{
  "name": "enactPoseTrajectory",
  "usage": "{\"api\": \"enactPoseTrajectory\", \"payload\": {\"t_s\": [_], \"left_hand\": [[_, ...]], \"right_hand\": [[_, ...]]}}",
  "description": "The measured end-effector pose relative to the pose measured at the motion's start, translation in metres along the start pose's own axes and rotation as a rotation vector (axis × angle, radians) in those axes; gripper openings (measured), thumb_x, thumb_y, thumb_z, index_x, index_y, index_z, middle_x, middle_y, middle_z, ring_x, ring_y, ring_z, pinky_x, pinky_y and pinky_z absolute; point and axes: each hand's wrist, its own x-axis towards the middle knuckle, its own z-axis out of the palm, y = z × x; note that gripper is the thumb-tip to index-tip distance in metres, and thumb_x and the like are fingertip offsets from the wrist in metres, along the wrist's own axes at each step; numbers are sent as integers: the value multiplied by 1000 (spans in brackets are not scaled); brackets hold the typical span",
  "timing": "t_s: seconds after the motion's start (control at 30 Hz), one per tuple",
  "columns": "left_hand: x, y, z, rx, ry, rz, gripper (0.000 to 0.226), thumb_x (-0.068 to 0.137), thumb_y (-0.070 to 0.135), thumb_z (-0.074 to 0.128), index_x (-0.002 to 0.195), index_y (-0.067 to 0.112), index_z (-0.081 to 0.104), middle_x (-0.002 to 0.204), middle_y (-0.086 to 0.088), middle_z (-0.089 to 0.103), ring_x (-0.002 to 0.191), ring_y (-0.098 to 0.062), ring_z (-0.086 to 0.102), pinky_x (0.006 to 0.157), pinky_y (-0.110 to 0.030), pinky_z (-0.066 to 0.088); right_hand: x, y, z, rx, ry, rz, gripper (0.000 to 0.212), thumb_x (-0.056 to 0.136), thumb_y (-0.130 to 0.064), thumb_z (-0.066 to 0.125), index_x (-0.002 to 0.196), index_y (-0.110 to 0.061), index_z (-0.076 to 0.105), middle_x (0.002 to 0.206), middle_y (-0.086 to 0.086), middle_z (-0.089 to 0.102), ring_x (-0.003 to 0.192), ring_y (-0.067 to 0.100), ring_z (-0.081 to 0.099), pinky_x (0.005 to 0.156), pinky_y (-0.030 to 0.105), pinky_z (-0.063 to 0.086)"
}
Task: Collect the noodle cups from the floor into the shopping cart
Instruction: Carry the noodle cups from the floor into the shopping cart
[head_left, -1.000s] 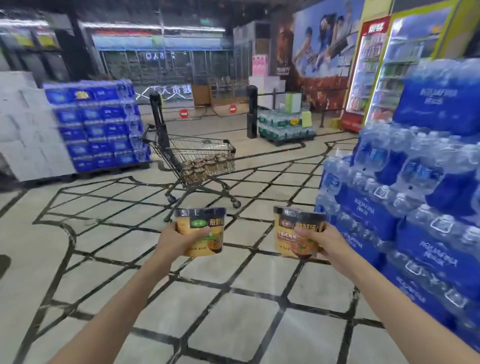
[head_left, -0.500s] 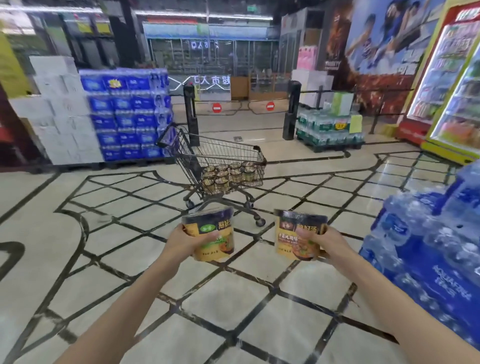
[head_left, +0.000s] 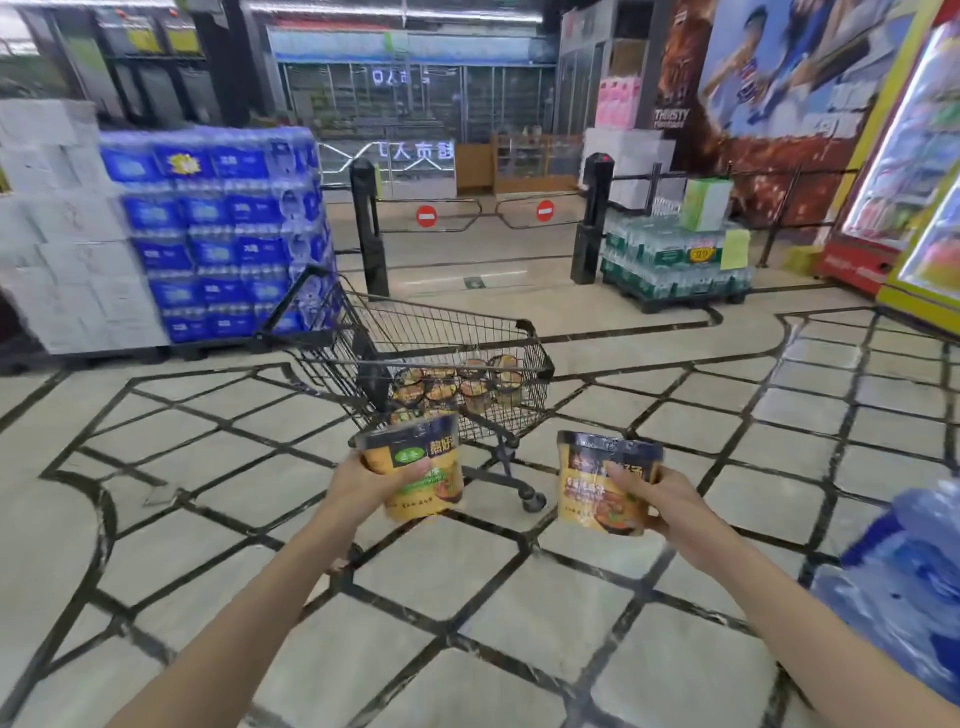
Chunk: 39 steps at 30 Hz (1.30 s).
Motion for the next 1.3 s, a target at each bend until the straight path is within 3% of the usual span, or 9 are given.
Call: {"api": "enactPoseTrajectory", "payload": {"t_s": [0.1,0.27,0.47,0.7,0.8,0.97,1.03,1.17,1.3], "left_hand": [[71,19,14,-9,-33,19,65,52,33,88,108,15,61,103,-2,70,95,-21,67,79,-34,53],[183,33,43,20,-78,35,67,56,26,89,112,14,56,99,1,69,88,-12,65,66,-22,51],[332,35,70,61,-43,17,106,28,54,91,120,17,55,109,-1,69,99,-17,65,78,-30,52],[487,51,99,103,2,-35,111,30,53,92,124,13,50,114,-1,64,100,-15,62,73,-23,50],[541,47,107,88,21,-82,112,31,48,91,127,12,46,116,-4,63,103,-18,61,84,-34,53],[640,23,122,156,-51,-140,114,26,57,90,126,18,50,109,4,65,97,-11,63,76,-24,53],[677,10,131,218,-89,-163,118,24,63,89,126,21,48,113,6,63,104,-14,60,90,-34,52],[734,-20,156,246,-180,-245,88,53,28,92,122,25,38,104,9,54,103,-14,49,93,-26,40],[773,-66,172,265,-333,-347,95,43,31,96,120,21,41,108,11,56,113,-13,52,95,-21,41]], "right_hand": [[63,-19,-10,-3,3,5,93,38,-55,90,116,-14,61,104,6,73,98,25,69,88,42,54],[178,-43,-18,-38,-16,-42,37,75,-18,79,108,-19,63,89,-3,75,78,12,70,65,25,53],[358,-44,-29,-112,-28,-26,96,33,-45,95,119,-22,60,111,-3,71,108,19,64,95,41,50],[548,-72,-30,-192,-114,76,109,24,-55,94,123,-26,58,114,-6,69,111,19,61,101,45,46],[612,-71,-23,-210,-147,124,106,28,-56,94,124,-28,58,114,-6,69,111,18,61,100,45,47],[698,-60,-2,-198,-171,117,94,41,-40,95,125,-24,56,113,-7,69,105,10,63,83,26,52],[724,-49,4,-202,-174,146,89,45,-37,94,123,-26,56,114,-8,69,104,7,63,79,21,51],[775,-14,7,-234,-154,249,100,35,-43,96,125,-25,55,114,-6,69,106,13,64,94,38,52],[811,21,15,-256,-134,376,63,53,-11,93,106,-22,62,98,-7,72,91,6,67,80,22,55]]}}
